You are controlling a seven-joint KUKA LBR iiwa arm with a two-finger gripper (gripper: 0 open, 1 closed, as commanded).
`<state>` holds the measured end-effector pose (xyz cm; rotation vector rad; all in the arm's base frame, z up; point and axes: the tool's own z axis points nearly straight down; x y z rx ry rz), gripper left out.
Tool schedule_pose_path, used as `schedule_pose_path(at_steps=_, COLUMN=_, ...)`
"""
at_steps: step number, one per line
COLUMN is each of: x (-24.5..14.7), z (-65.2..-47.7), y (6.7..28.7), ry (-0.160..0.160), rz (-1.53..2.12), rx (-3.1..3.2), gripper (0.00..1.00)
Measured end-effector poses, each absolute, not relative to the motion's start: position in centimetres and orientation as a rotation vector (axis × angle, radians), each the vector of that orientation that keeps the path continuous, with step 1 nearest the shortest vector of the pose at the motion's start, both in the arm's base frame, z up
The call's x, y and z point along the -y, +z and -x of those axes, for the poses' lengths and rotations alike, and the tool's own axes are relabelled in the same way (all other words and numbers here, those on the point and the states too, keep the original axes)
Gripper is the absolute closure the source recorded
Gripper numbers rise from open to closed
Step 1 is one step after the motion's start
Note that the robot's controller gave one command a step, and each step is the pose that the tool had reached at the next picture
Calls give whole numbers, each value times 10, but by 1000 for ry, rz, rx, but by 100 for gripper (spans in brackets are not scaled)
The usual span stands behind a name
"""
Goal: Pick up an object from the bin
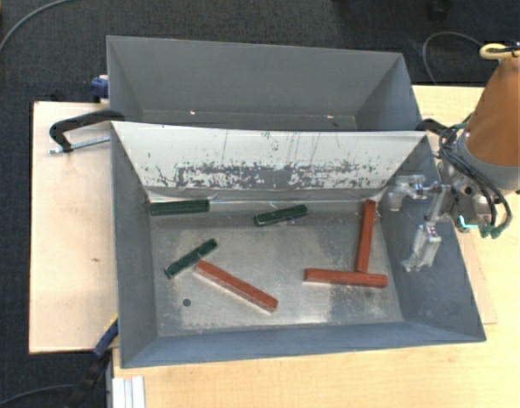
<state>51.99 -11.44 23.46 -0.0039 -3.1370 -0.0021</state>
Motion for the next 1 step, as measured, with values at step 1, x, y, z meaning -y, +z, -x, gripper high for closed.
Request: schedule_pose_path(at_steps=1, x=101, z=-524, y=73, ry=-5, rz=-303, rx=3121, gripper=0)
